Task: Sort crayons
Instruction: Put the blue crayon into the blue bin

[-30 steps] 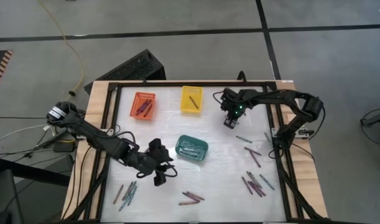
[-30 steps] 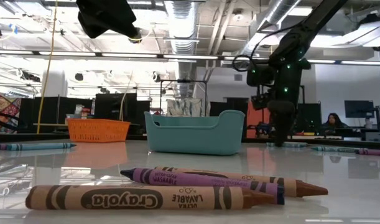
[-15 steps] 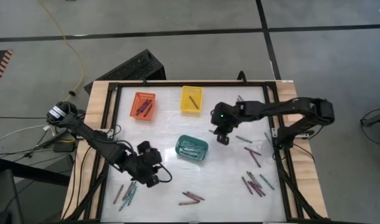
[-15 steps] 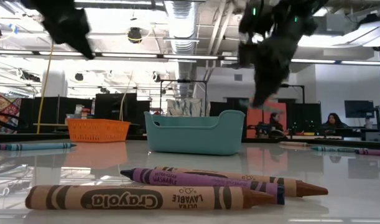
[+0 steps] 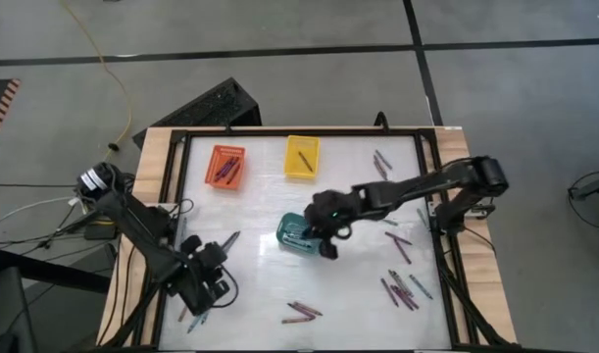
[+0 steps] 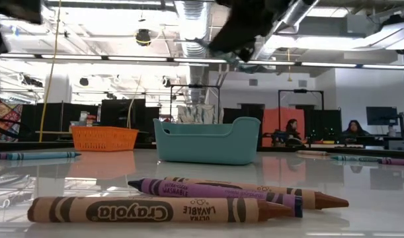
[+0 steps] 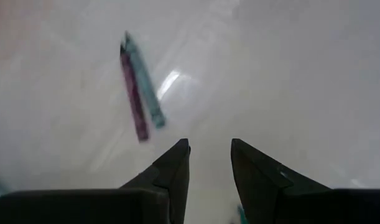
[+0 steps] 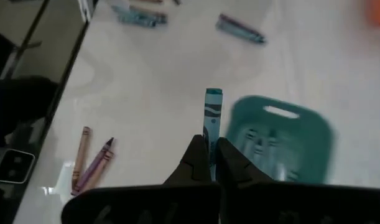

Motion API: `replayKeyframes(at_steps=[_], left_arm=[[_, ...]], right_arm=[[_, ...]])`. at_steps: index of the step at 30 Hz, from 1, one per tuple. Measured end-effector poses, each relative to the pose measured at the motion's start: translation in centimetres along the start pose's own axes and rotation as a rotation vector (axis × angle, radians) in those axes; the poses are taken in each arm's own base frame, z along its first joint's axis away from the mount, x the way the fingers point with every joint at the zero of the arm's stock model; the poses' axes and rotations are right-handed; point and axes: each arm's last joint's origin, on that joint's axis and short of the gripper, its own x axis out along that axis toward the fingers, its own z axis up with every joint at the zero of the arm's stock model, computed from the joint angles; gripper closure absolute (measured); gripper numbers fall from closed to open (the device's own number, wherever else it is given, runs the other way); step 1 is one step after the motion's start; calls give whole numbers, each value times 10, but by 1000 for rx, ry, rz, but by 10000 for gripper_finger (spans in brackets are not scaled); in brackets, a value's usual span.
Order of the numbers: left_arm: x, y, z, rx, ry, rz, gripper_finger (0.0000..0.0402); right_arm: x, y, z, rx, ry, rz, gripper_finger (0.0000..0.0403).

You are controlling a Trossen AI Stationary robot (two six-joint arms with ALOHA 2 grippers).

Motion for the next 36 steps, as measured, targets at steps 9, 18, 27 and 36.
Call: replayKeyframes(at_steps=[9, 18, 27, 36], left_arm=[[24, 12, -17, -67, -53, 32, 294], [46, 21, -11, -121, -49, 21, 294], [54, 24, 5, -119, -43, 36, 294], [60, 29, 17, -125, -14, 61, 294]], right_arm=[[37, -14, 3, 8, 69, -42, 403], [36, -31, 1, 64, 110, -77, 403], [45, -39, -10, 92, 191, -96, 401], [50, -41, -15, 98, 228, -99, 375]])
